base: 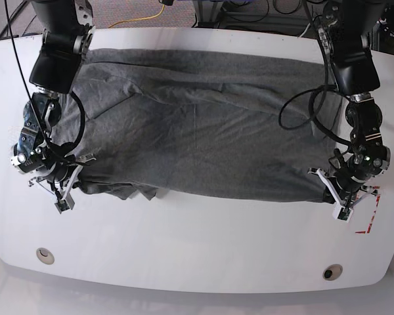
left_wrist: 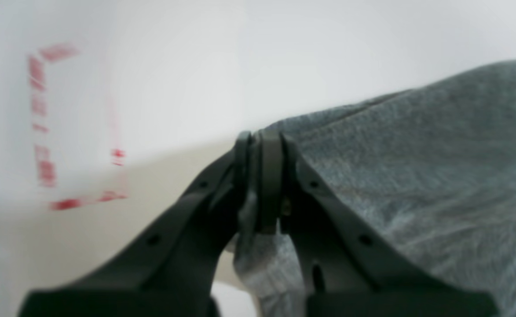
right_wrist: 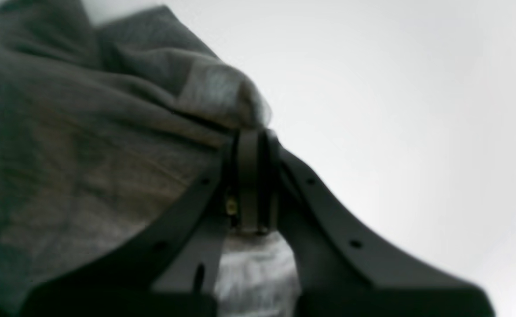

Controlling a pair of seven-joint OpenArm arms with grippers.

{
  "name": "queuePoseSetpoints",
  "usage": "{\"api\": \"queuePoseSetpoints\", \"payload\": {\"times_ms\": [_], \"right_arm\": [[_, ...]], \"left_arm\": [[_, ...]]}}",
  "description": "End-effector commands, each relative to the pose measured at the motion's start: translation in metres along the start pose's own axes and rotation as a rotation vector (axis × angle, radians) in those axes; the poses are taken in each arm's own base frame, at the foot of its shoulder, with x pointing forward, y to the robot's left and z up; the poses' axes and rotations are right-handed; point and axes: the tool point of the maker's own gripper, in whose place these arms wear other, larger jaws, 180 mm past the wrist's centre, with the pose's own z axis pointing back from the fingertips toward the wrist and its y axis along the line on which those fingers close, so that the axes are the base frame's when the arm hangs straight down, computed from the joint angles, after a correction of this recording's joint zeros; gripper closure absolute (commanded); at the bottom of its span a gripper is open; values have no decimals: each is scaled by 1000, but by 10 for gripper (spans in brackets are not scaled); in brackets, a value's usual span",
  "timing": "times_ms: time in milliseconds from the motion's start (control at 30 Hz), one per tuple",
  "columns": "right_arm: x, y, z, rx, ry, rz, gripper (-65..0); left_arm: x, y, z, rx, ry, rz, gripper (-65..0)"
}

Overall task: Layout the t-shirt on the table in an organized manner, then fold the t-shirt properly
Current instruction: 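Lift the hem with both grippers and fold it toward the collar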

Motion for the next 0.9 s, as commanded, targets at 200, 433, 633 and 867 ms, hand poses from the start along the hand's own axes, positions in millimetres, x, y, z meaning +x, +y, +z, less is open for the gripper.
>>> {"api": "queuePoseSetpoints", "payload": {"times_ms": [200, 433, 633, 867], "right_arm": [[-4, -13, 37, -102, -22, 54, -6], [-28, -1, 57, -134, 30, 106, -6], [-47, 6, 79, -172, 63, 141, -6], [-74, 19, 79, -146, 122, 143, -13]], "left_arm": [[7, 1, 35, 60, -27, -86, 0], [-12, -12, 50, 56, -10, -122, 0], [-36, -23, 60, 43, 28, -141, 0], [-73, -33, 66, 20, 116, -144, -4]]}}
